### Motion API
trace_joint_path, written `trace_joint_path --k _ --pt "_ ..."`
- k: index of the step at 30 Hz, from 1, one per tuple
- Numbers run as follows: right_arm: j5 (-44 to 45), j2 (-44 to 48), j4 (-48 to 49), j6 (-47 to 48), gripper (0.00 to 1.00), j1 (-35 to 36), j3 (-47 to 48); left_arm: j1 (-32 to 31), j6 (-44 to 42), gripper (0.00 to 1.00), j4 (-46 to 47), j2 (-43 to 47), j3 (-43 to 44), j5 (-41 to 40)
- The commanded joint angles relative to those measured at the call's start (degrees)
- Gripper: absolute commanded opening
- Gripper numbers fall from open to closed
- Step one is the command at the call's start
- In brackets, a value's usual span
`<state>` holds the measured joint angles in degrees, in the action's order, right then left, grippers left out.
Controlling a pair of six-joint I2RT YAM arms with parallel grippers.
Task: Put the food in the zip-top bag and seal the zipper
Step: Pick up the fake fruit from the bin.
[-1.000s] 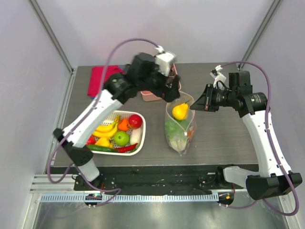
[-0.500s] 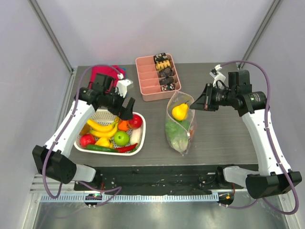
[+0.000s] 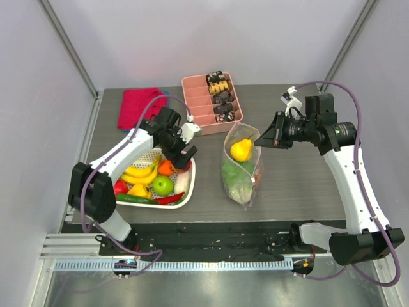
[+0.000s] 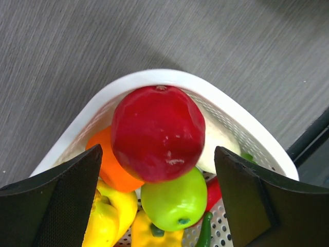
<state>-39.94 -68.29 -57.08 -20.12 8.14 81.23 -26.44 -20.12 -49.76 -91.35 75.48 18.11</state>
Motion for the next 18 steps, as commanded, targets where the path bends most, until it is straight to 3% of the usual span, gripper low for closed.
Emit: trace_joint_path --k 1,12,15,18 --pt "0.13 -0.17 1.45 -0.1 0.01 -0.23 1.56 -1.07 -2.91 0.88 3.26 -1.28 0.19 -3.86" --pt "0.83 -0.35 1.88 0.87 0.01 -0.14 0.42 -3.53 -2.91 0.86 2.21 -3.04 -1.13 -4.23" --pt "1.01 -0.35 1.71 0.96 0.01 -0.14 0.33 -3.71 -2.21 0.8 0.72 -2.34 0.01 -3.96" --pt "1.18 -0.35 1.71 0.96 0.01 -0.14 0.59 -3.71 -1.24 0.65 -2.26 0.11 3.34 -3.87"
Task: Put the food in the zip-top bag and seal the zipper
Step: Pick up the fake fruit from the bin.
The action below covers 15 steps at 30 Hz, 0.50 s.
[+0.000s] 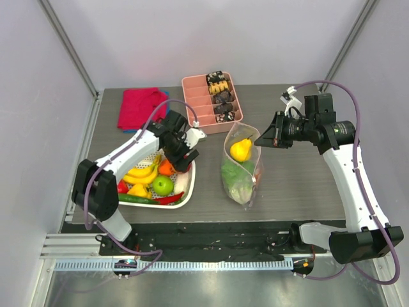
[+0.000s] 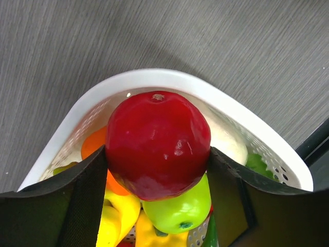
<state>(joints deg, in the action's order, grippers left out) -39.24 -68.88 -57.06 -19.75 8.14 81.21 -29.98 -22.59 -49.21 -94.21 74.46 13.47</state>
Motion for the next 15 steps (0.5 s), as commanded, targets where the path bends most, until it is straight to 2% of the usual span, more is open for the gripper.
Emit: trace_joint_path --k 1,5,8,11,15 --pt "0.57 0.15 1.69 0.5 0.01 -0.14 0.7 -0.17 2.54 0.64 -3.6 4.99 5.6 1.11" --pt "0.57 0.15 1.95 0.32 0.01 -0.14 0.71 -0.26 9.21 0.57 -5.72 8.78 16.13 5.67" --pt "0.13 0.06 2.65 -0.11 0.01 -0.06 0.27 -0.96 16.14 0.57 -5.81 8.52 30.43 11.03" --pt "0.04 0.15 2.83 -0.2 0.01 -0.06 0.35 -3.15 22.3 0.58 -2.74 7.21 37.05 14.12" --pt "-0.22 0.5 2.3 -0.11 0.01 -0.14 0.44 -9.38 27.85 0.58 2.79 6.06 39.19 13.6"
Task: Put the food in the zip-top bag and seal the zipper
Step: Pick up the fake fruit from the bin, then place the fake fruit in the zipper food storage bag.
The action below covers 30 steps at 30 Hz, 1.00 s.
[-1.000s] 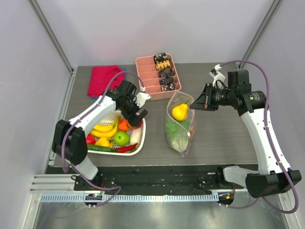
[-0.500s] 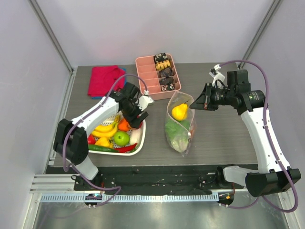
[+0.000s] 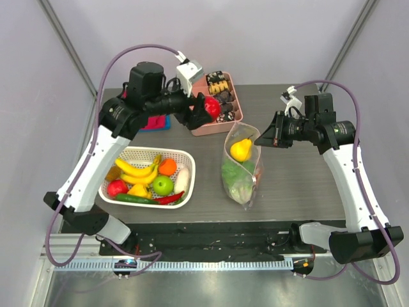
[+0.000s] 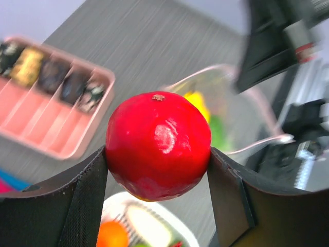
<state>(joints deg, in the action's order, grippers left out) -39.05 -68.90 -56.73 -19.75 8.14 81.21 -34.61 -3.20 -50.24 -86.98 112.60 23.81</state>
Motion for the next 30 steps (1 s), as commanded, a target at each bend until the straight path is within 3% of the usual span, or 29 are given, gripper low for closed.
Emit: trace_joint_path --k 1,6,13,17,21,30 --pt "-0.5 0.61 1.97 -0.2 0.01 -0.14 0.27 -5.72 9.26 0.58 6.53 -1.44 0.61 2.3" --pt "-0.68 1.32 0.84 0.06 0.01 -0.14 0.35 -12.92 11.46 0.57 9.19 -6.08 1.31 -1.57" --pt "-0.77 1.76 -0.84 -0.2 0.01 -0.14 1.76 -15.48 13.75 0.56 11.66 -9.87 -2.47 -9.48" --pt "-0.68 1.93 -1.72 -0.12 0.01 -0.14 2.46 -16.54 13.75 0.53 4.74 -11.28 -3.08 -9.93" --pt "-1.21 1.76 -2.51 -0.29 0.01 -0.14 3.25 -18.73 11.12 0.52 -0.81 -10.67 -5.37 -5.29" --pt "-2.26 2.81 -3.38 1.11 0.01 -0.14 3.16 -21.46 3.47 0.65 -13.03 -11.1 -0.11 0.17"
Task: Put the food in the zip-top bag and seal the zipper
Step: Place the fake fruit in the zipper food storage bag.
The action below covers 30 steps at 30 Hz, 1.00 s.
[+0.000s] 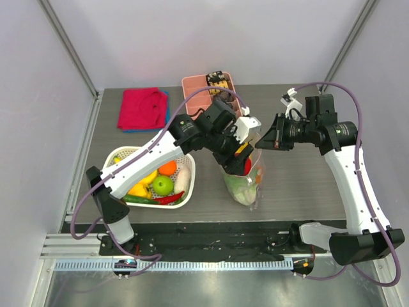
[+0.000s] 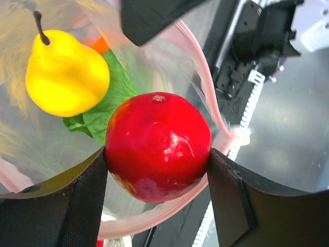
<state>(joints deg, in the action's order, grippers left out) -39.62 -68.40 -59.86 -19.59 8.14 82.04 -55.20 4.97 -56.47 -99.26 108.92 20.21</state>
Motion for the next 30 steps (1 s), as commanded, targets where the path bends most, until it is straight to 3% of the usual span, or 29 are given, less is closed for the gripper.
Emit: trace_joint_path --k 1,3,5,6,12,16,17,22,23,27,30 --pt "-1.34 2.22 -0.7 1.83 0.01 -0.06 2.51 -1.14 -6.54 0.71 -9.86 0.92 4.01 6.05" --pt "-1.17 2.48 -1.23 2.28 0.01 -0.06 2.6 -1.84 -8.31 0.79 -11.82 0.65 4.89 7.56" --pt "-1.25 2.57 -1.05 2.28 0.01 -0.06 2.25 -1.93 -8.4 0.99 -11.57 1.26 4.72 7.92" --pt "-1.25 2.66 -0.97 2.37 0.01 -0.14 1.81 -1.93 -7.7 1.0 -10.52 2.66 4.11 6.96" --pt "-0.82 3.18 -1.4 3.68 0.01 -0.06 1.72 2.54 -6.3 1.0 -0.23 10.31 1.21 3.08" --pt "-0.9 3.19 -1.93 4.04 0.01 -0.14 2.16 14.3 -5.58 1.0 2.51 16.37 -2.57 8.87" --pt "-1.08 3.01 -1.84 3.95 0.01 -0.14 2.16 19.99 -6.72 1.0 1.72 16.99 -4.84 9.76" --pt "-1.43 2.84 -0.97 3.33 0.01 -0.14 1.98 31.63 -19.81 1.0 -3.73 21.91 -18.02 8.27" --pt "-1.43 2.66 -0.88 3.33 0.01 -0.14 1.98 34.43 -25.57 1.0 -4.61 22.7 -22.48 8.1" --pt "-1.43 2.22 -0.88 3.33 0.01 -0.14 1.81 39.19 -34.23 0.99 -8.83 21.57 -30.25 6.34" --pt "-1.08 1.96 -0.79 3.34 0.01 -0.06 1.72 39.2 -37.75 1.0 -6.83 23.41 -37.8 3.18"
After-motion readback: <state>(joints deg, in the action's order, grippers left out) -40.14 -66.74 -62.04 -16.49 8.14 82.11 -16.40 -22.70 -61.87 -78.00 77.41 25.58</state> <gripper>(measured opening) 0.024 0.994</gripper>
